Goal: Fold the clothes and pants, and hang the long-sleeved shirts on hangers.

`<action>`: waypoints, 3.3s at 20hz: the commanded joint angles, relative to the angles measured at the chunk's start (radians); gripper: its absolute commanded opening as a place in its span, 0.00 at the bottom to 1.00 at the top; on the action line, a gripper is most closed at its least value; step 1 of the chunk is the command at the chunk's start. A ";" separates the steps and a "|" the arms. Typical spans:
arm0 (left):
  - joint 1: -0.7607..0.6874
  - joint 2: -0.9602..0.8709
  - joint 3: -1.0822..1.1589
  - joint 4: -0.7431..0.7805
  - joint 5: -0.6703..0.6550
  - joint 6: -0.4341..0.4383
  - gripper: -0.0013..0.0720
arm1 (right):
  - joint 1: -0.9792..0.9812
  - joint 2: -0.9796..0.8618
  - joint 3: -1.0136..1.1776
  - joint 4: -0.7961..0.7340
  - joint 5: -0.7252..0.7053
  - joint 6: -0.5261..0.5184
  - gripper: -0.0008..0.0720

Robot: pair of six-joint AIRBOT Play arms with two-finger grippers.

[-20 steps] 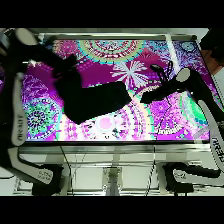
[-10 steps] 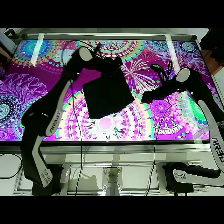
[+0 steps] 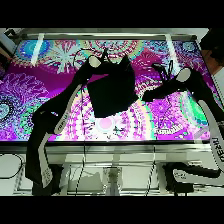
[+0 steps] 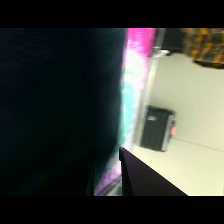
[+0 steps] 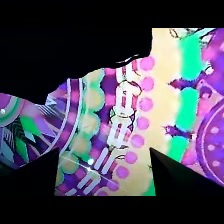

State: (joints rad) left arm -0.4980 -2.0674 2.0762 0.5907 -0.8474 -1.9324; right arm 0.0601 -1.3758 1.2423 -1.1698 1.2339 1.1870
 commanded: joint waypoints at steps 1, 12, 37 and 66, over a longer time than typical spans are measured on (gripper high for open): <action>-0.029 -0.005 0.000 -0.072 0.101 0.031 0.29 | -0.056 0.002 0.001 0.002 0.000 0.006 0.87; 0.088 0.095 -0.004 0.204 -0.127 0.147 0.15 | -0.121 -0.048 0.001 0.051 -0.223 -0.033 0.98; 0.396 0.726 -1.017 1.156 -0.578 0.161 0.14 | -0.162 -0.364 0.271 -0.290 -0.066 0.141 0.04; 0.396 0.725 -1.019 1.155 -0.547 0.160 0.14 | -0.562 -0.157 0.259 -0.100 0.242 0.075 0.05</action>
State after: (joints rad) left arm -0.1028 -1.3430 1.0573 1.7458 -1.3952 -1.7729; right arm -0.7021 -1.5368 1.5017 -1.2999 1.4536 1.2762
